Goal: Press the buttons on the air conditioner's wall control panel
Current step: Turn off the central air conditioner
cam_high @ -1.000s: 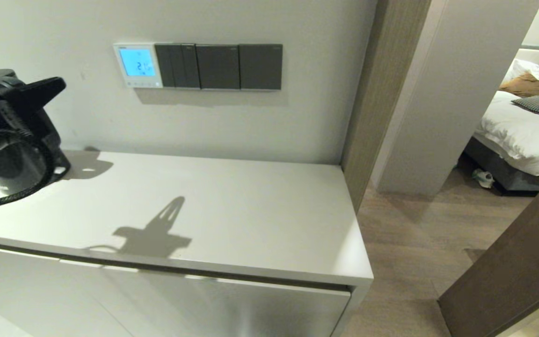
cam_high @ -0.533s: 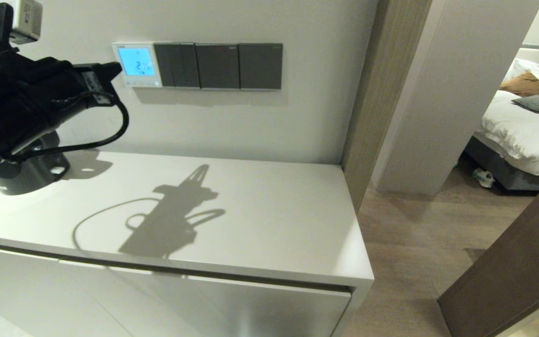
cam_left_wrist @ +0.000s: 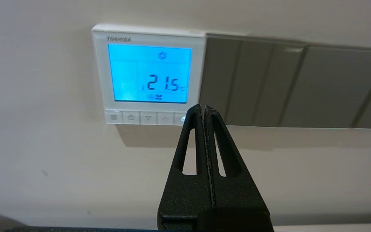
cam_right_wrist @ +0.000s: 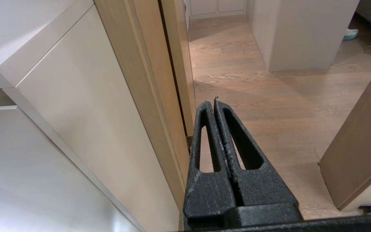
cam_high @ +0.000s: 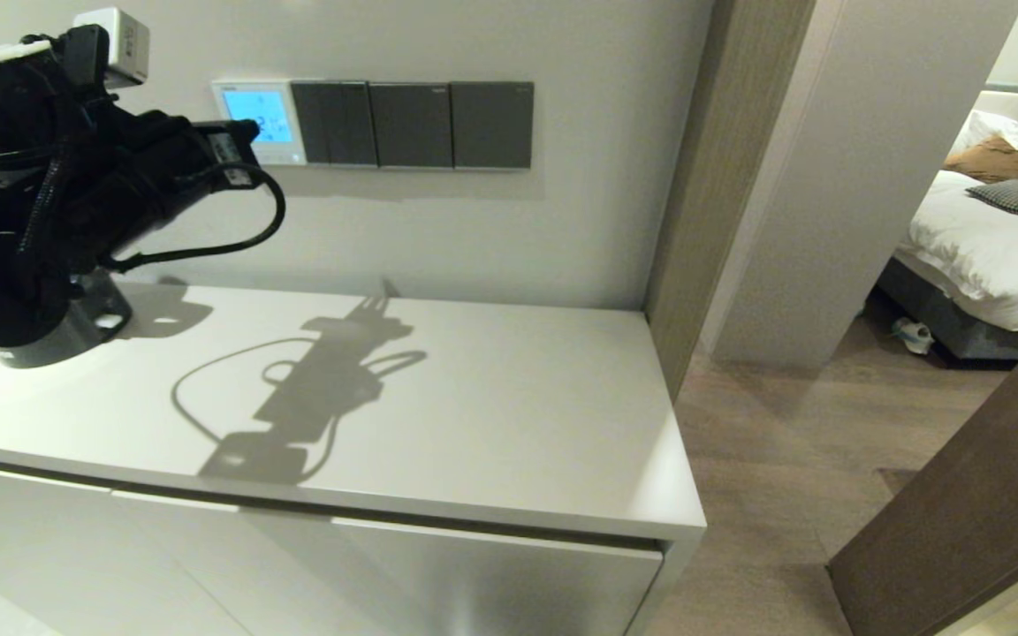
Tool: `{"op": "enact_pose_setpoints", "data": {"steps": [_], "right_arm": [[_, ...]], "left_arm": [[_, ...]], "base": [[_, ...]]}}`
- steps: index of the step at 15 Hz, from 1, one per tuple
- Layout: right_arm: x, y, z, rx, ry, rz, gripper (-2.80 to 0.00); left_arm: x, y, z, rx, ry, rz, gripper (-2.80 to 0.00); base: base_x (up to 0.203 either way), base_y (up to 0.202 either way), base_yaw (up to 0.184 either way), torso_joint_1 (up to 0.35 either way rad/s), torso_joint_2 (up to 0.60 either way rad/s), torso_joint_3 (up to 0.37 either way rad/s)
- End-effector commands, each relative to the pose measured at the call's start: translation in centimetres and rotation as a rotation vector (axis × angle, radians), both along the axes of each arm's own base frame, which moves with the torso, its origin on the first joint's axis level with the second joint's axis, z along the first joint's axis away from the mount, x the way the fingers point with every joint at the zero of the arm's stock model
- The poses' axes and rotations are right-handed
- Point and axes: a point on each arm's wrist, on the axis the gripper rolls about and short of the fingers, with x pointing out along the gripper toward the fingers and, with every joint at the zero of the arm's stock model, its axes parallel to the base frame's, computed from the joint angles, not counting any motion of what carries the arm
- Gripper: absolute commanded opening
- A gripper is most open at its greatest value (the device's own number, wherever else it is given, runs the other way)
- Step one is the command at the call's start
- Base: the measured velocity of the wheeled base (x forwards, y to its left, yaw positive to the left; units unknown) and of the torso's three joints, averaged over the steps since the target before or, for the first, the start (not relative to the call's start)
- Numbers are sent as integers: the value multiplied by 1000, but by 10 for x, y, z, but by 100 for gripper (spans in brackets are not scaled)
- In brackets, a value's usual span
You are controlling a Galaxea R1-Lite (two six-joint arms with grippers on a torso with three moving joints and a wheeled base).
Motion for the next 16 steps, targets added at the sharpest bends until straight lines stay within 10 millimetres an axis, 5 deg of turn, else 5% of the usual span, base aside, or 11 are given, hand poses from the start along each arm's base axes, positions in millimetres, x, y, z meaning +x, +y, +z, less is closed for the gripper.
{"op": "enact_pose_setpoints", "data": {"steps": [1,16], "right_arm": [[0,0,0,0,3,1,-280],[0,0,0,0,3,1,-280]], "left_arm": [[10,-1,-7,3,15,-2,-280],[32,-8,-22,9,45,-14,-280]], "base": [[0,0,0,0,0,0],[0,0,0,0,0,0]]}}
